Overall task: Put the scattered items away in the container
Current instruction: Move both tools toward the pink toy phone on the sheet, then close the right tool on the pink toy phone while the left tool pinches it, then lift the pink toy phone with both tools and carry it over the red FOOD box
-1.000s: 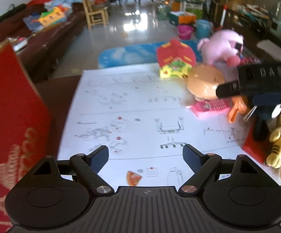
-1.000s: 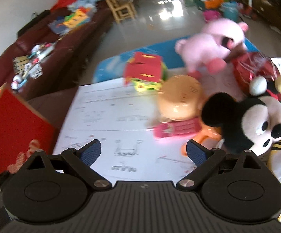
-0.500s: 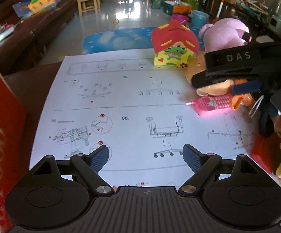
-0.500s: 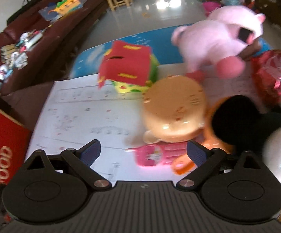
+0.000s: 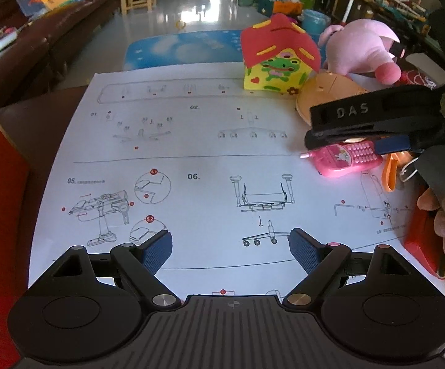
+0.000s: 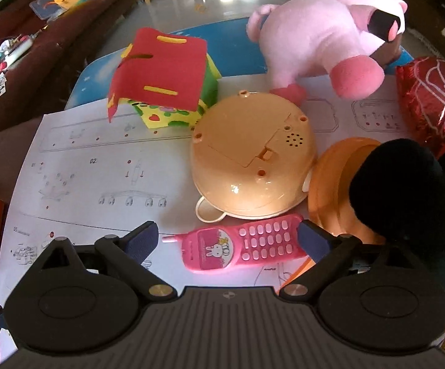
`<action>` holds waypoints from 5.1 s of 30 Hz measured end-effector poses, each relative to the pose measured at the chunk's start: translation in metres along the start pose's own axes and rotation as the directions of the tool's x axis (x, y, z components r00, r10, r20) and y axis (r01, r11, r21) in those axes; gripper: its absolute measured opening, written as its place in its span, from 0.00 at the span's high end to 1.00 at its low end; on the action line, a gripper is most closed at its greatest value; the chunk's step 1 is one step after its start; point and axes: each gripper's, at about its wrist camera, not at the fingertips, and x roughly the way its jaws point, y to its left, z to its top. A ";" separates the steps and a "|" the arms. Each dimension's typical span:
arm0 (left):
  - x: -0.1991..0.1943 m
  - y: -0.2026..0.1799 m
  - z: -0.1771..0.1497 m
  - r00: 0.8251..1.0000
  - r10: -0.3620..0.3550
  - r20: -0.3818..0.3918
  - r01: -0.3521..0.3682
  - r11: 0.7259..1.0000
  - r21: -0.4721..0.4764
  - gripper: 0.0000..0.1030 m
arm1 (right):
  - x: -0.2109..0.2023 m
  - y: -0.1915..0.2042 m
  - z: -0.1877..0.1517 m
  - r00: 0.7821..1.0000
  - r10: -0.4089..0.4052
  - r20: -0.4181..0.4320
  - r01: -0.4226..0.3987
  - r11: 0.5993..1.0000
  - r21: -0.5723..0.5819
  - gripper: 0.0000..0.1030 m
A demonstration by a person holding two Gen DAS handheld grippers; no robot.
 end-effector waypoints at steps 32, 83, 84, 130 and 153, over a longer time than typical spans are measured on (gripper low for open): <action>0.008 -0.004 -0.011 0.999 -0.017 -0.037 0.017 1.000 0.001 0.12 | -0.008 -0.018 -0.004 0.983 0.160 -0.086 -0.151 0.983 0.107 0.36; 0.000 -0.022 -0.029 0.965 -0.240 -0.105 0.252 0.960 0.120 0.69 | -0.026 -0.001 -0.068 0.918 0.376 -0.122 -0.343 0.911 0.229 0.39; 0.000 -0.022 -0.030 0.965 -0.240 -0.107 0.252 0.960 0.120 0.68 | -0.027 0.002 -0.068 0.922 0.368 -0.123 -0.336 0.916 0.218 0.43; -0.027 -0.018 -0.060 0.957 -0.273 -0.096 0.283 0.951 0.125 0.66 | -0.047 0.025 -0.086 0.936 0.309 -0.168 -0.284 0.946 0.156 0.69; -0.027 -0.025 -0.070 0.976 -0.194 -0.098 0.208 0.966 0.153 0.76 | -0.049 0.032 -0.108 0.939 0.289 -0.185 -0.273 0.956 0.110 0.74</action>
